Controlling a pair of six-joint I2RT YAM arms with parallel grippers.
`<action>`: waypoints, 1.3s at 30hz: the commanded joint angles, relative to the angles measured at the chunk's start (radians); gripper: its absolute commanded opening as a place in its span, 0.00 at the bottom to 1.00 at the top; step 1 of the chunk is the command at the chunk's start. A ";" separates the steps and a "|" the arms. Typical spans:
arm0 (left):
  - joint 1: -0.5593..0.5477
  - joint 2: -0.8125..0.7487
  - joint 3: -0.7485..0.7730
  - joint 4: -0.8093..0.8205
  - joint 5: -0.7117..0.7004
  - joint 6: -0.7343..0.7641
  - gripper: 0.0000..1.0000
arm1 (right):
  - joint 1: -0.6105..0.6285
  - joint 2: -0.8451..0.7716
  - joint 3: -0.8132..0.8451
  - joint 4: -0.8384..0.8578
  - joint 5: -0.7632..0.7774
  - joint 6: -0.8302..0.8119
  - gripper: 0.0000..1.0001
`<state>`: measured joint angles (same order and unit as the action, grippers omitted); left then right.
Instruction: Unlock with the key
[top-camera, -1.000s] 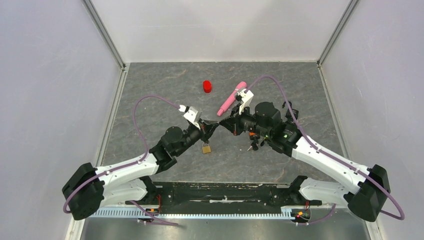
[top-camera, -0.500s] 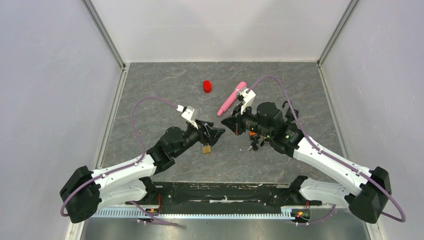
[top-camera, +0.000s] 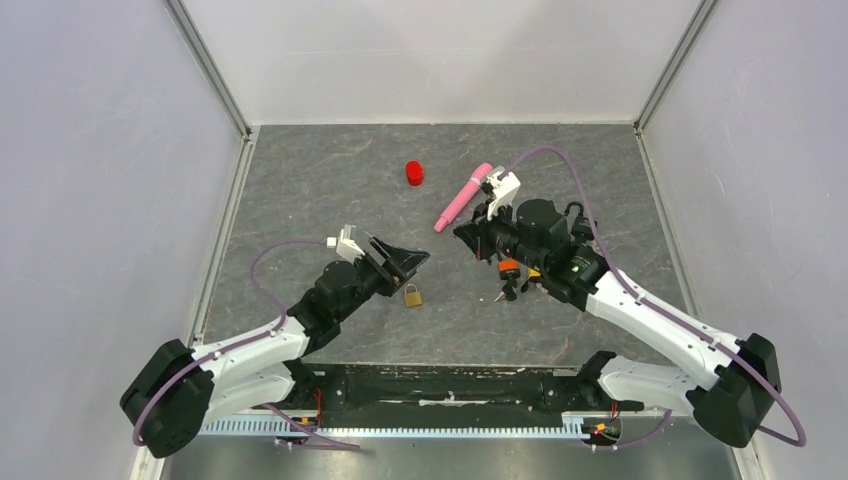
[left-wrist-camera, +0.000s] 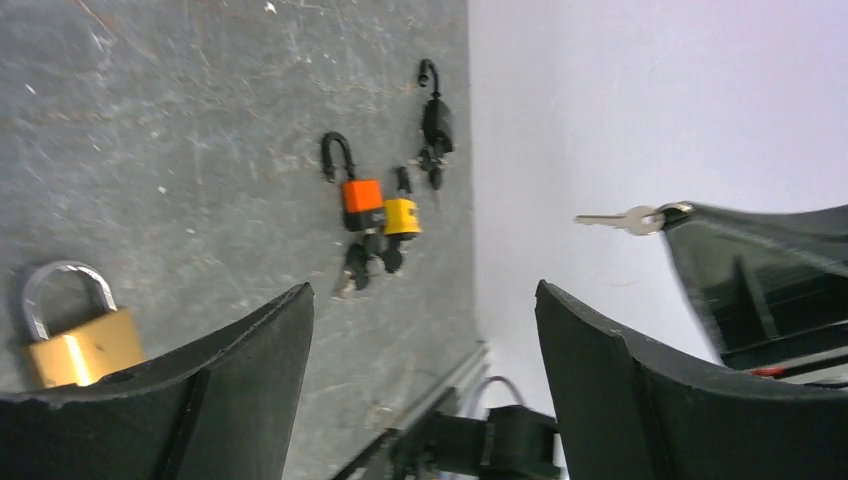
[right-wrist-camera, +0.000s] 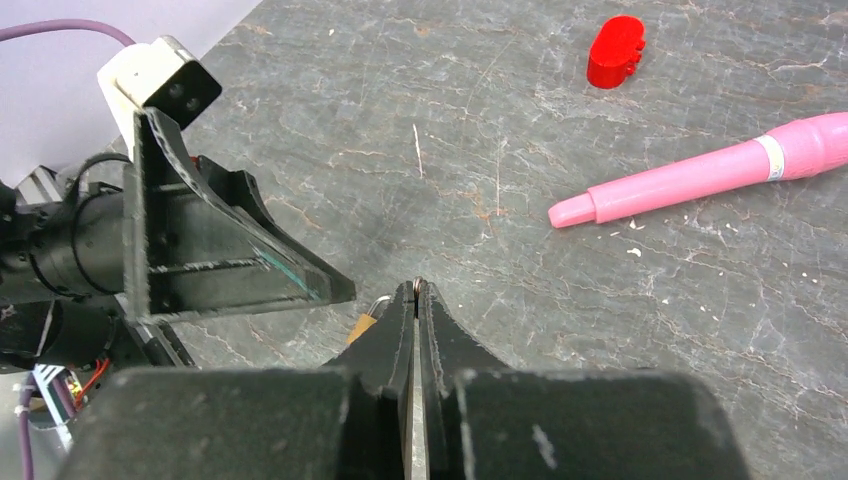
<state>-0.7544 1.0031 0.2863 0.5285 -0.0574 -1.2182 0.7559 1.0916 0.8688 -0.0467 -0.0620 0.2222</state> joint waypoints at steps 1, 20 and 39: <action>0.018 -0.045 -0.005 0.045 -0.002 -0.285 0.87 | -0.003 0.023 0.006 0.073 -0.019 -0.024 0.00; 0.319 0.116 0.102 0.058 0.192 -0.486 0.91 | 0.001 0.311 -0.005 0.567 -0.205 0.051 0.00; 0.423 0.162 0.136 0.177 0.134 -0.629 0.80 | 0.034 0.692 0.276 0.840 -0.322 0.066 0.00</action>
<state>-0.3313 1.1778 0.3965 0.6228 0.0879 -1.7657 0.7815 1.7493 1.1007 0.7040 -0.3519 0.2890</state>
